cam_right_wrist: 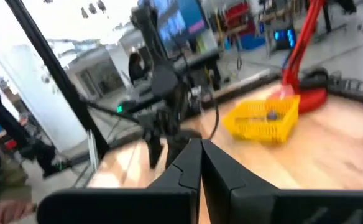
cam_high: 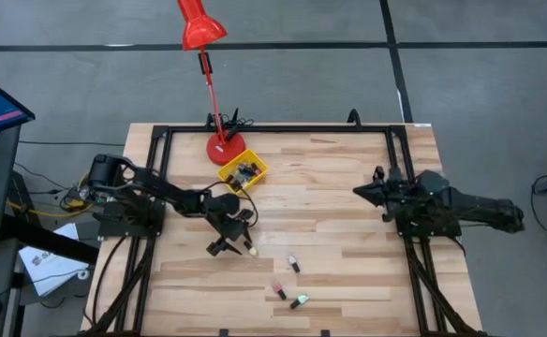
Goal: Pick & Place Nail Polish
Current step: Put the yellow nail polish into the yellow basket
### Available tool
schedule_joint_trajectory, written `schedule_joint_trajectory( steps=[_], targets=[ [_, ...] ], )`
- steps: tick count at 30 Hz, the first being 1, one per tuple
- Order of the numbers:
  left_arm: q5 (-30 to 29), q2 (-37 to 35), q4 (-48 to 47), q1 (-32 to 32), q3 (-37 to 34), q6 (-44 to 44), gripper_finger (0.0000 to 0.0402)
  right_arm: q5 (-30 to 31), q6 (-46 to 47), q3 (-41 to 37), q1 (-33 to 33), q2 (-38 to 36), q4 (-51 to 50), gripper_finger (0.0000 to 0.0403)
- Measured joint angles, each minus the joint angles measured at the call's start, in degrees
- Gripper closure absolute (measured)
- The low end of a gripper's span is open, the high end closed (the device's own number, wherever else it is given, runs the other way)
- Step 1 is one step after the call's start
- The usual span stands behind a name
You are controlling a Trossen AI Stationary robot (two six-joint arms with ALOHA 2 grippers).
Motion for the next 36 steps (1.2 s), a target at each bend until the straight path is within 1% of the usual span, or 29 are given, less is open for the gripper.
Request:
schedule_joint_trajectory(
  steps=[4, 7, 11, 14, 19, 24, 36],
  targets=[
    [-0.1, 2.5, 0.2, 0.0, 0.0, 0.0, 0.0182, 0.0, 0.6, -2.0, 1.8, -0.2, 4.1, 0.0402],
    [-0.1, 3.4, 0.8, 0.0, 0.0, 0.0, 0.0193, 0.0, 0.7, -4.0, 3.4, 0.0, 4.7, 0.0402],
    [-1.4, 3.3, 1.0, 0.0, 0.0, -0.3, 0.0215, 0.5, 1.8, -4.1, 4.8, 0.0, 4.3, 0.0403],
    [-3.0, 3.2, 1.0, 0.0, 0.0, -0.4, 0.0240, 0.7, 2.2, -4.2, 5.1, -0.1, 4.6, 0.0403],
    [-4.7, 3.2, 1.3, 0.0, 0.1, -1.4, 0.0294, 1.3, 2.2, -4.2, 5.0, 0.0, 4.4, 0.0403],
    [-5.0, 3.2, 1.4, 0.0, 0.1, -1.6, 0.0348, 2.1, 2.2, -4.2, 5.0, 0.0, 3.1, 0.0403],
    [-4.8, 2.9, 1.0, 0.0, 0.1, -1.7, 0.0349, 2.2, 0.1, -4.2, 5.1, 0.5, 2.4, 0.0403]
  ],
)
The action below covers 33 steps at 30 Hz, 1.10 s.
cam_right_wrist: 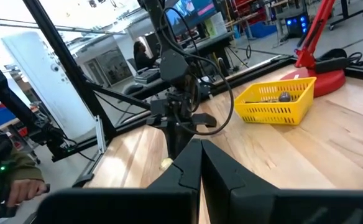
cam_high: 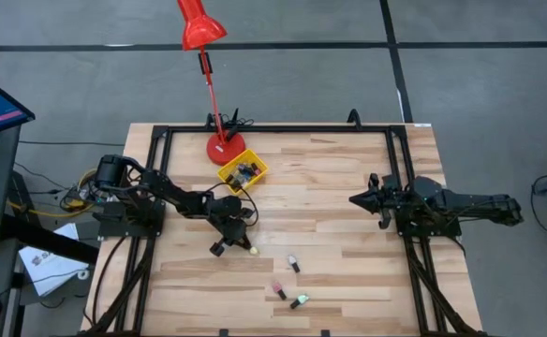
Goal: Pick & Place Nail Polish
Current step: Put the yellow nail polish into the yellow basket
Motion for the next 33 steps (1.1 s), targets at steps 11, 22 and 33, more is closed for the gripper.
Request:
schedule_joint_trajectory(
  steps=[11, 22, 33],
  targets=[
    [-1.6, -2.2, -2.1, 0.0, -0.2, 0.0, 0.0350, 0.0, -0.9, 0.0, 0.0, 0.4, 0.0, 0.0403],
    [-7.2, -10.5, -7.4, 0.0, -0.1, 0.3, 0.0350, 0.0, -0.9, 0.0, 0.0, 0.4, 0.0, 0.0403],
    [-20.5, -28.9, -20.8, 6.7, -0.1, -0.2, 0.0350, 0.0, -0.9, -0.1, 0.0, 0.4, 0.0, 0.0403]
  ],
)
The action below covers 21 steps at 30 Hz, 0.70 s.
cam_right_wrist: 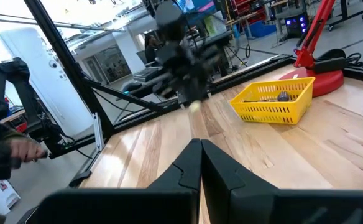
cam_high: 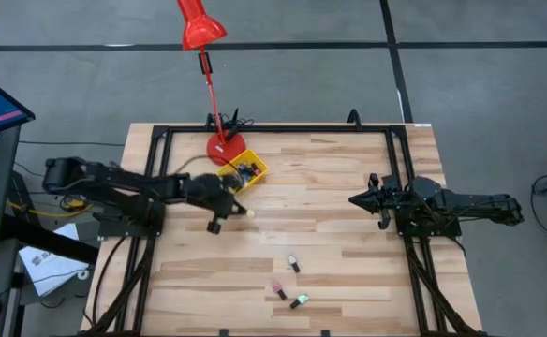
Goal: Pick & Place Nail Polish
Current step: Put the yellow nail polish into the yellow basket
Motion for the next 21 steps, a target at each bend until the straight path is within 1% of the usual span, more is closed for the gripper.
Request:
schedule_joint_trajectory(
  steps=[2, 5, 11, 14, 16, 19, 21],
  targets=[
    [-1.9, -3.0, -1.8, 2.6, 0.0, 0.1, 0.0350, 0.0, 0.0, 0.0, 0.0, 0.0, 0.0, 0.0403],
    [-3.2, -6.5, -3.1, 6.7, 0.0, 0.4, 0.0350, 0.0, 0.0, 0.0, 0.0, 0.0, 0.0, 0.0403],
    [-6.8, -10.5, -3.5, 17.5, 0.1, -0.9, 0.0350, 0.0, 0.0, 0.0, 0.0, 0.0, 0.0, 0.0403],
    [-6.9, -10.0, -4.4, 22.8, 0.1, -3.9, 0.0350, 0.0, 0.0, 0.0, 0.0, 0.0, 0.0, 0.0403],
    [-5.8, -8.7, -4.9, 25.2, 0.1, -5.3, 0.0350, 0.0, 0.0, 0.0, 0.0, 0.0, 0.0, 0.0403],
    [-3.2, -6.3, -6.4, 26.7, 0.1, -5.6, 0.0350, 0.0, 0.0, 0.0, -0.1, 0.0, 0.0, 0.0403],
    [-2.9, -4.4, -6.5, 26.7, 0.1, -5.6, 0.0350, 0.0, 0.0, 0.0, -0.1, 0.0, 0.0, 0.0403]
  ],
)
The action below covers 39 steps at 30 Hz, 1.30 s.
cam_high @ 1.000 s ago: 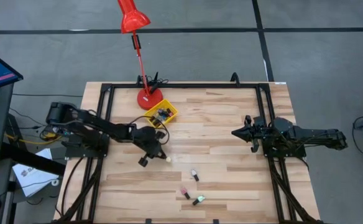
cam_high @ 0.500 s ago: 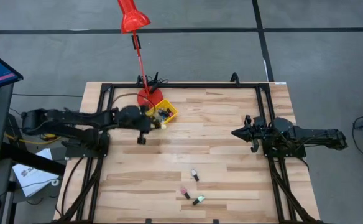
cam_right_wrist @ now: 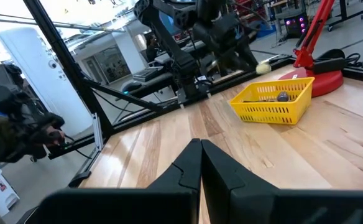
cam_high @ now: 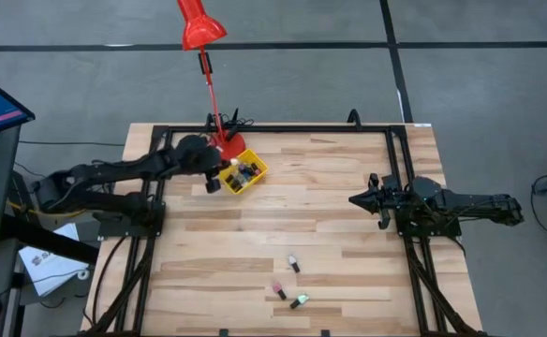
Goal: Pick & Place Nail Polish
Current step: Put the yellow nail polish into the yellow basket, then put the pink nail polish into the yellow basket
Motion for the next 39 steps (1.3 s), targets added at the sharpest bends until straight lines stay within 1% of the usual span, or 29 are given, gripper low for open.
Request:
schedule_joint_trajectory(
  steps=[5, 13, 20, 27, 35, 39],
  targets=[
    [0.0, 3.1, -0.1, -0.2, 0.0, -0.1, 0.0349, 0.0, 0.0, 0.0, 0.0, 0.0, 0.0, 0.0403],
    [0.0, 6.0, -0.8, -1.6, 0.0, 0.1, 0.0349, 0.0, 0.0, 0.0, 0.0, 0.0, 0.0, 0.0403],
    [-0.2, 6.0, -1.0, -1.6, 0.0, 0.6, 0.0346, 0.0, 0.0, 0.0, 0.0, 0.0, 0.0, 0.0403],
    [-0.4, 6.0, -1.2, -1.6, 0.0, 2.0, 0.0320, 0.0, 0.0, 0.0, 0.0, 0.0, 0.0, 0.0403],
    [-0.4, 6.0, -1.5, -1.6, 0.0, 2.1, 0.0321, 0.0, 0.0, 0.0, 0.0, 0.0, 0.0, 0.0403],
    [-0.2, 4.8, -1.6, -1.9, 0.0, 2.1, 0.0308, 0.0, 0.0, 0.0, 0.0, 0.0, 0.0, 0.0403]
  ],
)
